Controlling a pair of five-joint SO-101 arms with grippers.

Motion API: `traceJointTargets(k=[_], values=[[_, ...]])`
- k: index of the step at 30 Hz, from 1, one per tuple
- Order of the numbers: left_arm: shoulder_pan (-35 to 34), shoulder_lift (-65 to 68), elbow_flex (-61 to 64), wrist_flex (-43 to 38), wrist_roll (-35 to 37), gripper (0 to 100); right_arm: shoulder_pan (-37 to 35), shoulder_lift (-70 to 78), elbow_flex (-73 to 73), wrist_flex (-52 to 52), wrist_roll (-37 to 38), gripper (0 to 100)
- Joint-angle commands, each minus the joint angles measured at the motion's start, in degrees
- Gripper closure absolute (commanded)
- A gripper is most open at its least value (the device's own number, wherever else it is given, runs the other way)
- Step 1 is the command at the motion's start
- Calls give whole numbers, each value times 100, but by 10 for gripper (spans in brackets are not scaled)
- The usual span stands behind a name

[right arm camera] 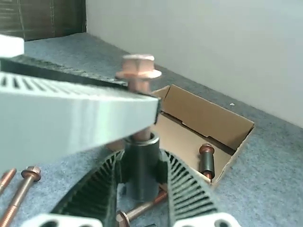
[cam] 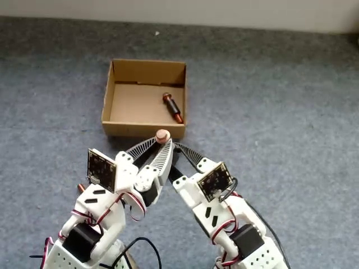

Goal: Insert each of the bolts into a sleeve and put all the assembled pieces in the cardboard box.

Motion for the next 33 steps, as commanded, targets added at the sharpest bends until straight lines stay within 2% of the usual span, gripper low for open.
traceJointTargets(k=[1, 6, 11, 23, 27, 30, 33], values=[[-48, 84, 22, 141, 9, 980, 321, -101, -558, -31, -123, 994], [154, 66, 31, 519, 0, 885, 338, -101, -549, -31, -123, 994], [259, 40, 31, 580, -343, 884, 356, -101, -549, -31, -105, 994], [286, 31, -119, 633, -360, 885, 822, -101, -180, -75, -114, 994], [277, 31, -119, 624, -431, 921, 822, -101, -13, -75, -114, 994], [295, 31, -119, 615, -905, 991, 822, -101, -13, -75, -114, 994], [295, 31, -101, 615, -1064, 993, 831, -101, 13, -66, -114, 994]])
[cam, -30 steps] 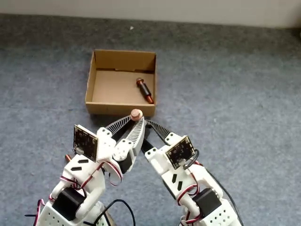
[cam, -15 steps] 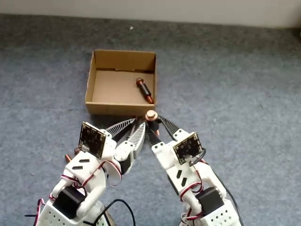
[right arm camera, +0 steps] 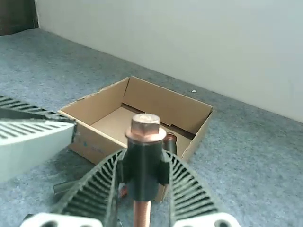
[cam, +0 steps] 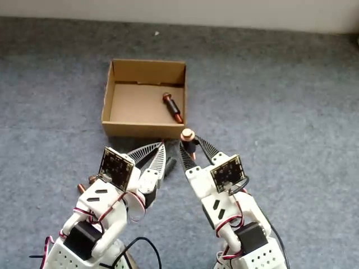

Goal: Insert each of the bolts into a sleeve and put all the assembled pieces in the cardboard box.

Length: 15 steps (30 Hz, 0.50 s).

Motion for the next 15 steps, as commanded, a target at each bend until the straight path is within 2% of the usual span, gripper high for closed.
traceJointTargets(k=[1, 4, 7, 10, 15], values=[[84, -48, -163, -26, -308, 993, 75, -92, -22, -66, -62, 994], [31, -48, -215, -97, -334, 993, 75, -92, 171, -66, -44, 994], [-224, -48, -303, -123, -659, 993, 75, -92, 242, -66, -44, 994], [-831, -48, -295, -114, -905, 993, 119, -92, 251, -66, -44, 994], [-2193, -48, -48, -62, -914, 993, 382, -92, 251, -66, -53, 994]])
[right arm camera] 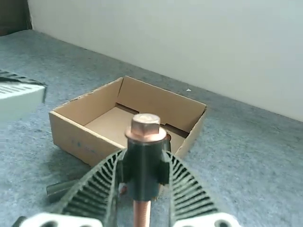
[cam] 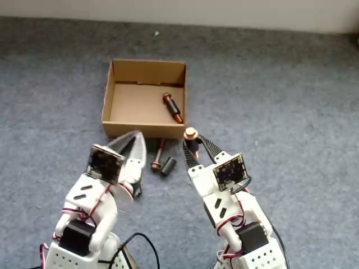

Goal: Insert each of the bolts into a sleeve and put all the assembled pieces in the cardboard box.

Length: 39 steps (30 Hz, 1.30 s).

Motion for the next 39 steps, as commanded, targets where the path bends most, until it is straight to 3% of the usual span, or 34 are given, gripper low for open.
traceJointTargets(k=[1, 7, 13, 23, 32, 39], values=[[-1305, -48, 66, -62, -114, 993, 189, -92, 163, -66, -53, 994], [-2800, -48, 523, 44, -114, 993, 198, -92, 163, -66, -44, 994], [-3380, -48, 1218, 18, -123, 993, 198, -92, 163, -57, -44, 994], [-3415, 4, 1393, 299, -132, 993, 189, -31, 84, 488, -35, 993], [-3336, 4, 1393, 475, -132, 993, 163, 31, -848, 945, -35, 993], [-2976, -4, 1393, 633, -132, 993, -215, 1833, -1833, 927, 290, 993]])
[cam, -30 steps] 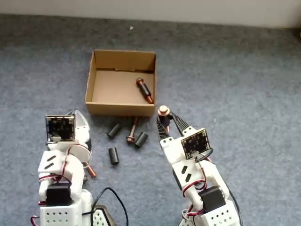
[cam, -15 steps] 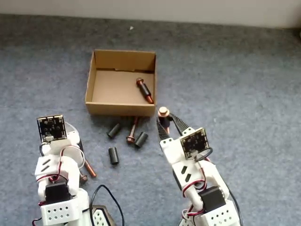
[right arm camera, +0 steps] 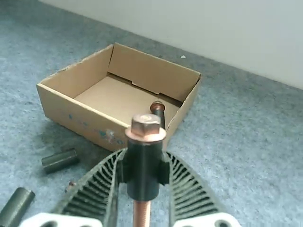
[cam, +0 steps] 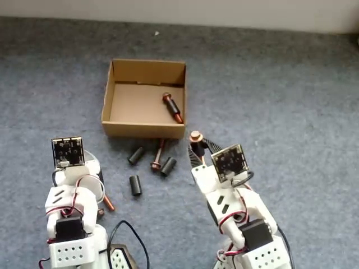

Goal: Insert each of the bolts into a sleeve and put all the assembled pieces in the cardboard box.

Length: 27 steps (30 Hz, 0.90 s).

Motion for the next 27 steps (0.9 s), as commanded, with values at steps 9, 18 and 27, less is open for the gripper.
traceJointTargets(k=[9, 18, 27], values=[[163, -13, 119, 18, -97, 993, -488, 3582, -2589, -716, 273, 993], [198, -31, 119, 167, -536, 993, -488, 6088, -4119, -2088, 273, 992], [189, -40, 119, 167, -536, 993, -462, 8198, -5349, -3248, 273, 992]])
